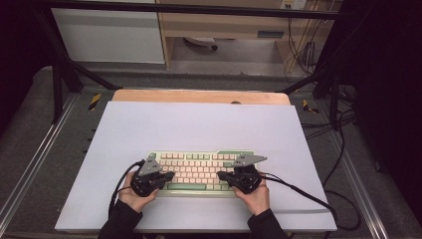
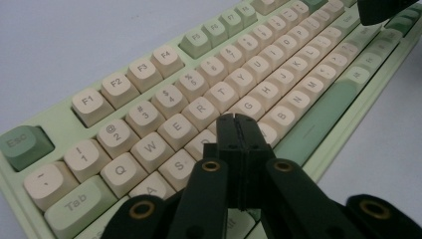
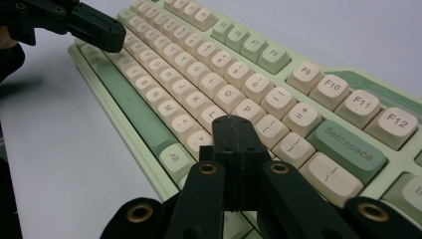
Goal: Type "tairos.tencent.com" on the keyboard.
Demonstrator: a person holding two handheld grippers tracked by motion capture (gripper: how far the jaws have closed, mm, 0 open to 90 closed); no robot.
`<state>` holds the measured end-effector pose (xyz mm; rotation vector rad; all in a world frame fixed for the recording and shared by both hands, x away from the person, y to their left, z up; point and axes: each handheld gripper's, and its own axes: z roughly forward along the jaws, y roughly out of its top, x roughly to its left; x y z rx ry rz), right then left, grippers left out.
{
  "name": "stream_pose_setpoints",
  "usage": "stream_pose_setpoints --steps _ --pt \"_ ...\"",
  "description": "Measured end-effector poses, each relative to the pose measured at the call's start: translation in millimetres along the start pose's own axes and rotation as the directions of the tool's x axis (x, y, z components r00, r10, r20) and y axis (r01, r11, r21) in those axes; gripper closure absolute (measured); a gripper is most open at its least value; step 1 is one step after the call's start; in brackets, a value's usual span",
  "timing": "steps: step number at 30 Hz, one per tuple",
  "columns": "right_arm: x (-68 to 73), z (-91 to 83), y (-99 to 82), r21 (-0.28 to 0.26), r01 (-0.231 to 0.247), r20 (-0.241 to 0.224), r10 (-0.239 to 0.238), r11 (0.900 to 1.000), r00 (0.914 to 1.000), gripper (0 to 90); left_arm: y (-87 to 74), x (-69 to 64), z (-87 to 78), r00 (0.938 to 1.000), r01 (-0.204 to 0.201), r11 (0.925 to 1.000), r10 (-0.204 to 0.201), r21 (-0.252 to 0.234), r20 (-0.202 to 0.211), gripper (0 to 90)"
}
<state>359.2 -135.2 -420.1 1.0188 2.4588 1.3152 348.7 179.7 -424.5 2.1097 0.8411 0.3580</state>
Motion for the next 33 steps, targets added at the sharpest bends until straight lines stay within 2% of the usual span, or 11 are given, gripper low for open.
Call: stream_pose_setpoints --steps 18,33 --pt "-1.0 -1.2 -0.3 -0.004 0.002 -0.003 -0.002 1.0000 1.0000 90.0 -3.0 -4.6 9.8 0.9998 -0.021 0.9993 0.021 0.030 0.006 90.0" --pt "-0.8 -1.5 -0.2 -0.007 0.001 -0.004 -0.001 1.0000 1.0000 90.0 0.3 -0.7 -2.5 0.9999 -0.013 0.9999 0.013 -0.008 -0.001 90.0"
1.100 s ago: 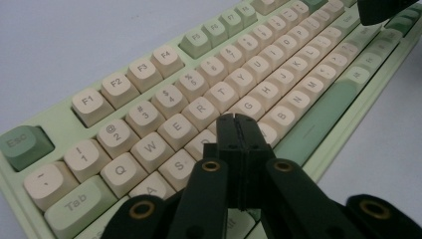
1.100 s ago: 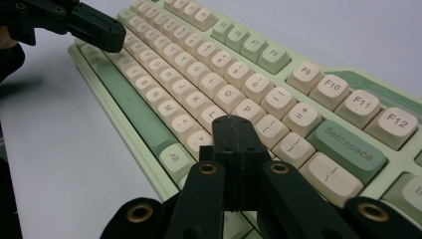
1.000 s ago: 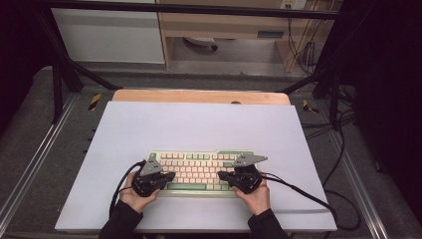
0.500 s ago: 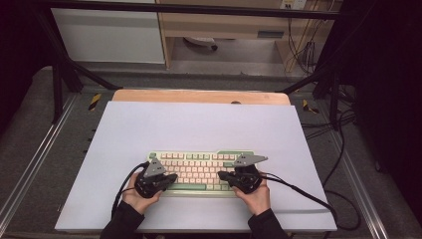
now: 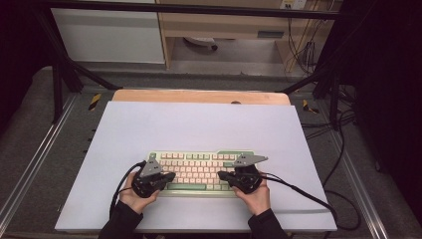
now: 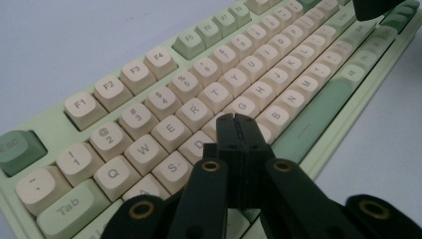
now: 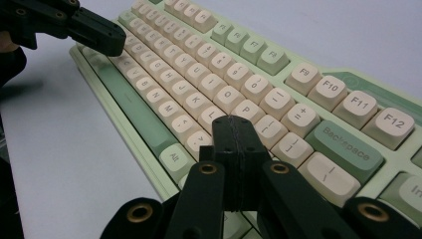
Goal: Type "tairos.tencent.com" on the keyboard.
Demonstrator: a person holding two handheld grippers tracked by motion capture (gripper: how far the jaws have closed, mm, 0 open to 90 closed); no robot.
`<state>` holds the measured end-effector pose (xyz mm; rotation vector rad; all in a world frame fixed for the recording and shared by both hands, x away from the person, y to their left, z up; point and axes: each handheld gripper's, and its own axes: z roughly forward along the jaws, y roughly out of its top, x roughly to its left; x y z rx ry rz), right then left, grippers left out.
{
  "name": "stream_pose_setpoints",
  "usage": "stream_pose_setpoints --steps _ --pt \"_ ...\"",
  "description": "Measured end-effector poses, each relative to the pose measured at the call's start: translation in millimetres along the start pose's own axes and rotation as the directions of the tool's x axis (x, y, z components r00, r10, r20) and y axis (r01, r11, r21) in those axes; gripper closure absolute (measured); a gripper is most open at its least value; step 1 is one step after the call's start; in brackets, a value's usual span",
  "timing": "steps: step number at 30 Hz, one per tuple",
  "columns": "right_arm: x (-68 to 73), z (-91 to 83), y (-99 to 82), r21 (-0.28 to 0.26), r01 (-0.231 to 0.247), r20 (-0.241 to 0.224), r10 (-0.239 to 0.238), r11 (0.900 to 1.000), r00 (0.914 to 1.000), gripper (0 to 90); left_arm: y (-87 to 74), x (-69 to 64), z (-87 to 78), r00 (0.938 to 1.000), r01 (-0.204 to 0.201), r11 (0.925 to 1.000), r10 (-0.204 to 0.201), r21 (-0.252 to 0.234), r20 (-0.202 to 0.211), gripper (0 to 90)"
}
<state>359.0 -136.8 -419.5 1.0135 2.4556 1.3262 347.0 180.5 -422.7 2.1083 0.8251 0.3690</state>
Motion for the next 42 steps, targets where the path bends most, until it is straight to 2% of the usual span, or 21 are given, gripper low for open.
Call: stream_pose_setpoints --steps 13,30,42 --pt "-0.3 -0.4 0.5 0.001 0.000 0.003 0.000 1.0000 1.0000 90.0 5.7 10.1 -4.5 0.9989 0.030 0.9994 -0.031 -0.017 -0.034 90.0" --pt "-0.1 -0.5 0.4 0.002 0.003 -0.001 -0.003 1.0000 1.0000 90.0 9.4 20.3 11.8 0.9954 0.064 0.9980 -0.064 -0.003 -0.072 90.0" --pt "0.0 -0.6 0.6 0.001 0.002 -0.002 -0.002 1.0000 1.0000 90.0 8.5 21.0 18.2 0.9952 0.060 0.9982 -0.059 0.008 -0.078 90.0"
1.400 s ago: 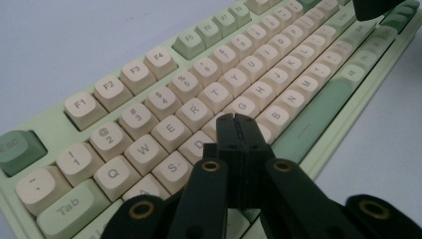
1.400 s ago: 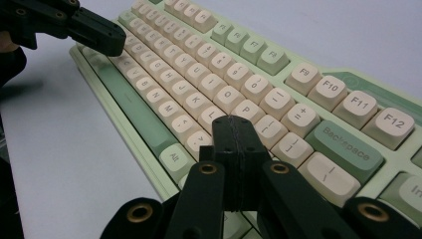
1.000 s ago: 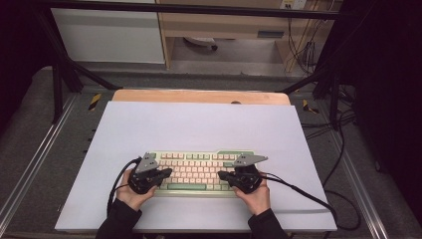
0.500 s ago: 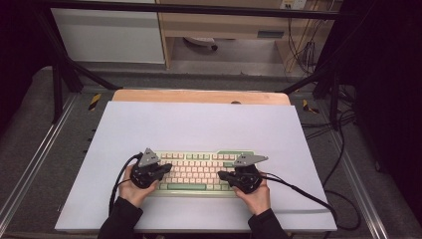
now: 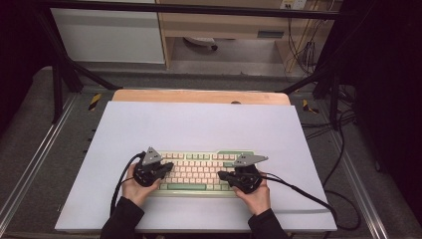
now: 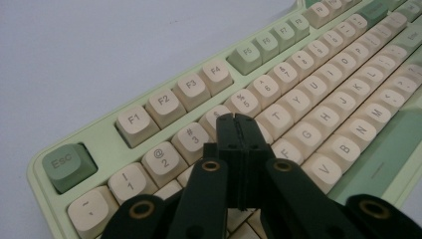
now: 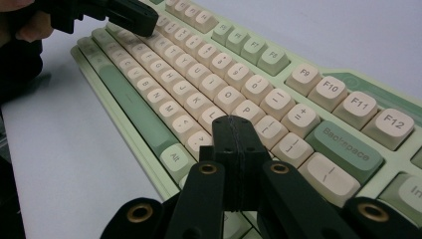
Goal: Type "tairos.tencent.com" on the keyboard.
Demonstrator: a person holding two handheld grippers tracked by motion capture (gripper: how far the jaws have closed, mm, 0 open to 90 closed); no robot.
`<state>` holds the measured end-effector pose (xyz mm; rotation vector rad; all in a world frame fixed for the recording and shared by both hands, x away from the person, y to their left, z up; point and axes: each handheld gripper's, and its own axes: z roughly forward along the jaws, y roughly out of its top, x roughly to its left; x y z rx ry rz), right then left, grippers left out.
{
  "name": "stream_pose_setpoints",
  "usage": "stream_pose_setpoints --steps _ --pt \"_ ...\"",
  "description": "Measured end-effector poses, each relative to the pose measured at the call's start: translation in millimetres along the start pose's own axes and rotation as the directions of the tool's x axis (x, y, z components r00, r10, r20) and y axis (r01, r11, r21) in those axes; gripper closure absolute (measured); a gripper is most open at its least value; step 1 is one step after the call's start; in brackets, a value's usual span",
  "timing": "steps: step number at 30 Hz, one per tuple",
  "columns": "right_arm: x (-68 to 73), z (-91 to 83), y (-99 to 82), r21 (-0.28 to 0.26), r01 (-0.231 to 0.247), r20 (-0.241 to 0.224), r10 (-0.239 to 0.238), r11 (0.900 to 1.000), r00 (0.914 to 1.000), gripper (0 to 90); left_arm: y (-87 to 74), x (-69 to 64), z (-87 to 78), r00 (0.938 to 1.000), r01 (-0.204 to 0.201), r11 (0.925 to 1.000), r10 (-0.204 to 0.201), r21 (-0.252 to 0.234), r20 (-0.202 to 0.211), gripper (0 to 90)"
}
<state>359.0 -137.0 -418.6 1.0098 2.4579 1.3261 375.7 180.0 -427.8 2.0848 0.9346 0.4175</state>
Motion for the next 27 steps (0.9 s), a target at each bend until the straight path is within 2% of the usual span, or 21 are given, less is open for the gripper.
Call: stream_pose_setpoints --steps 15,27 --pt "0.1 0.2 0.1 -0.001 -0.001 -0.001 0.001 1.0000 1.0000 90.0 -2.0 -0.1 3.2 1.0000 -0.006 0.9999 0.006 0.009 -0.001 90.0" --pt "2.3 2.7 1.6 0.000 -0.008 -0.012 0.008 1.0000 0.9999 90.0 -2.7 -1.5 -16.5 0.9997 -0.012 0.9994 0.013 -0.032 0.021 90.0"
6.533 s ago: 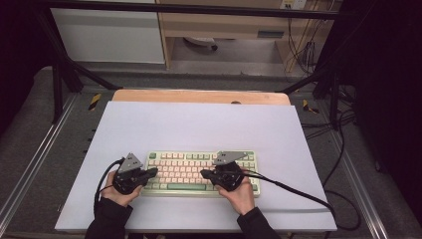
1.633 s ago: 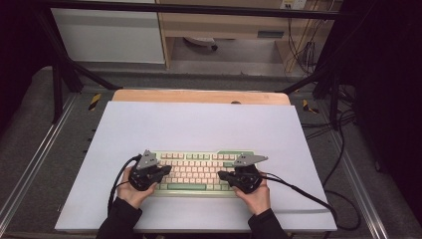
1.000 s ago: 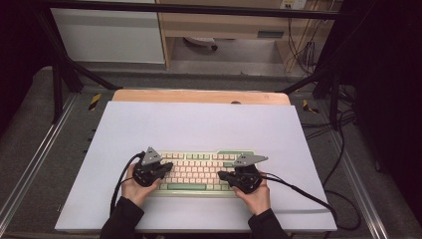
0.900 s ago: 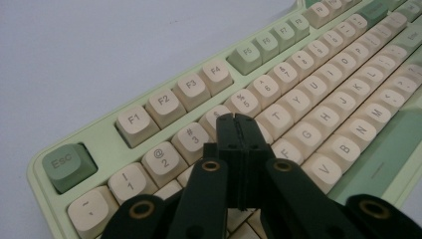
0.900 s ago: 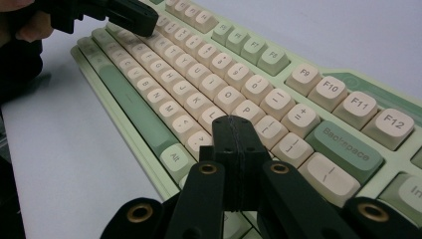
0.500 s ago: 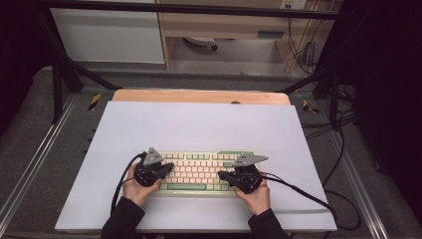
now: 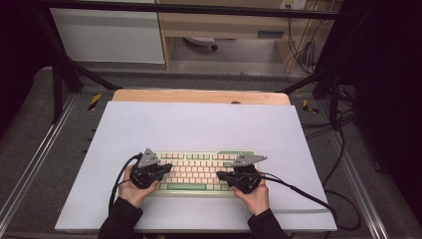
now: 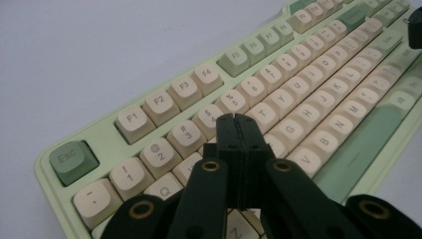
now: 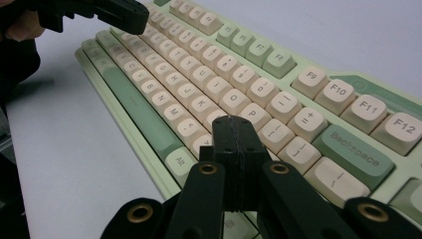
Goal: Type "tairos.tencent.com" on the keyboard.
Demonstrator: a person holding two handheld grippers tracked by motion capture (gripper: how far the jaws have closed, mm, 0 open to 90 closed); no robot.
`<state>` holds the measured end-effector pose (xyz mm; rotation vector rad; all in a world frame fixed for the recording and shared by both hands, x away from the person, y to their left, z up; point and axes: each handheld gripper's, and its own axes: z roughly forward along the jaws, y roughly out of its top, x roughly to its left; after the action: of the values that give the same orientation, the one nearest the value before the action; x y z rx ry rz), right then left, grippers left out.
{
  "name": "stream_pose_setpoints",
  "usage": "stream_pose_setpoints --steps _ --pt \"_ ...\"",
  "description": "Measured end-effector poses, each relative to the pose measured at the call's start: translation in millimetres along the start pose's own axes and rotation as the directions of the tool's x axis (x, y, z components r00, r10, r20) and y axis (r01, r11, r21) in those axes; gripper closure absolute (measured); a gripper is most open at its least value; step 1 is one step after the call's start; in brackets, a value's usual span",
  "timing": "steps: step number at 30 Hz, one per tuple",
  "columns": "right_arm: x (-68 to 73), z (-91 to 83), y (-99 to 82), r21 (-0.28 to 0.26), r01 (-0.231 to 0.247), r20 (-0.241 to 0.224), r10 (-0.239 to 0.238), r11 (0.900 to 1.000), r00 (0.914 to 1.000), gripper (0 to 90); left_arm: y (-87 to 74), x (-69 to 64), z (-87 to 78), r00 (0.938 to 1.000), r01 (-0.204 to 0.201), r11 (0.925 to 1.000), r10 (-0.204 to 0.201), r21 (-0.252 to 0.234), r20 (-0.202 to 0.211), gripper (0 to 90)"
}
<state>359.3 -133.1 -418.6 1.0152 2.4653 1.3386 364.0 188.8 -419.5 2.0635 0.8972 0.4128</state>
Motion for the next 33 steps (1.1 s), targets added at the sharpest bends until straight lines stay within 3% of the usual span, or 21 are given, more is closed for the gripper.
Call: stream_pose_setpoints --steps 10,22,33 --pt "9.8 11.2 7.1 0.005 0.018 -0.016 -0.018 0.9998 0.9997 90.0 -8.3 1.3 -14.6 1.0000 0.006 0.9999 -0.006 -0.009 0.003 90.0" --pt "28.4 32.8 19.1 0.021 0.038 -0.046 -0.037 0.9991 0.9983 90.0 -13.2 3.3 -18.9 0.9999 0.009 0.9999 -0.009 -0.014 0.005 90.0" --pt "35.5 51.7 21.8 0.043 0.045 -0.069 -0.042 0.9980 0.9967 90.0 -14.0 7.5 -21.0 0.9995 0.030 0.9992 -0.030 -0.025 0.009 90.0"
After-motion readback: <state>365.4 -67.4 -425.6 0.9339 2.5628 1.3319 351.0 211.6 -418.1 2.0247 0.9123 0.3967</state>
